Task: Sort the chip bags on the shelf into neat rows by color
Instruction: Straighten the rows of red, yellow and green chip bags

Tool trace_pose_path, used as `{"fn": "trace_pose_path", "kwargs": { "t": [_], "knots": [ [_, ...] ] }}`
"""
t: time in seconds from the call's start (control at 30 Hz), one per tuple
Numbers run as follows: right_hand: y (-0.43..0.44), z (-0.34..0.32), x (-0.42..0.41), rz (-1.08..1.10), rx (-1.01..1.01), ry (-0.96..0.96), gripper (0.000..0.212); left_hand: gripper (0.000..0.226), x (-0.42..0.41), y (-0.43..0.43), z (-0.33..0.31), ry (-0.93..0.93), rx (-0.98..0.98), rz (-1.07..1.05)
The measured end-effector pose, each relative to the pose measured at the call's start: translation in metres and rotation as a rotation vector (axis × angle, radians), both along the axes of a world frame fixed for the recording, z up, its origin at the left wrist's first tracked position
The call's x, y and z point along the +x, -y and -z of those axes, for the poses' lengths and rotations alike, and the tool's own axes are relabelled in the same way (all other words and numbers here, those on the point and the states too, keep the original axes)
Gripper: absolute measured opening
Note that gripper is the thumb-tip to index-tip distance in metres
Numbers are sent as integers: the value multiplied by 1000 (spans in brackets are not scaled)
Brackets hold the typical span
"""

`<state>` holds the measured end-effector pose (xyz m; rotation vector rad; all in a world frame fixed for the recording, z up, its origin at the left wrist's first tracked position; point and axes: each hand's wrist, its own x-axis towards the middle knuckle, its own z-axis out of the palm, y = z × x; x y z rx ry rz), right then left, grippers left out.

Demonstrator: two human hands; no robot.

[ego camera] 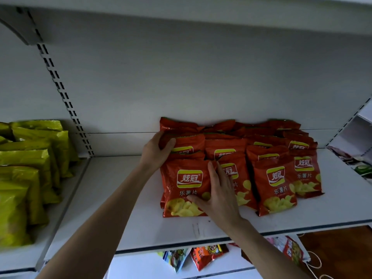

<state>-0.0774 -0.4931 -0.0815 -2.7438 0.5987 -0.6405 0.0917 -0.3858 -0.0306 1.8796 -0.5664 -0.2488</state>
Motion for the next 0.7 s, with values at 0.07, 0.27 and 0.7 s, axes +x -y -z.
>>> {"fn": "trace_pose_path", "kwargs": {
  "t": [0.07,0.27,0.7],
  "knots": [
    [0,0,0,-3,10,10,98,66,-9,-3,-2,-119,-199,-35],
    [1,0,-5,-1,37,81,104,75,-81,-27,28,-167,-396,-56],
    [-2,14,1,-87,38,62,100,91,-84,-22,62,-195,-362,7]
  ]
}}
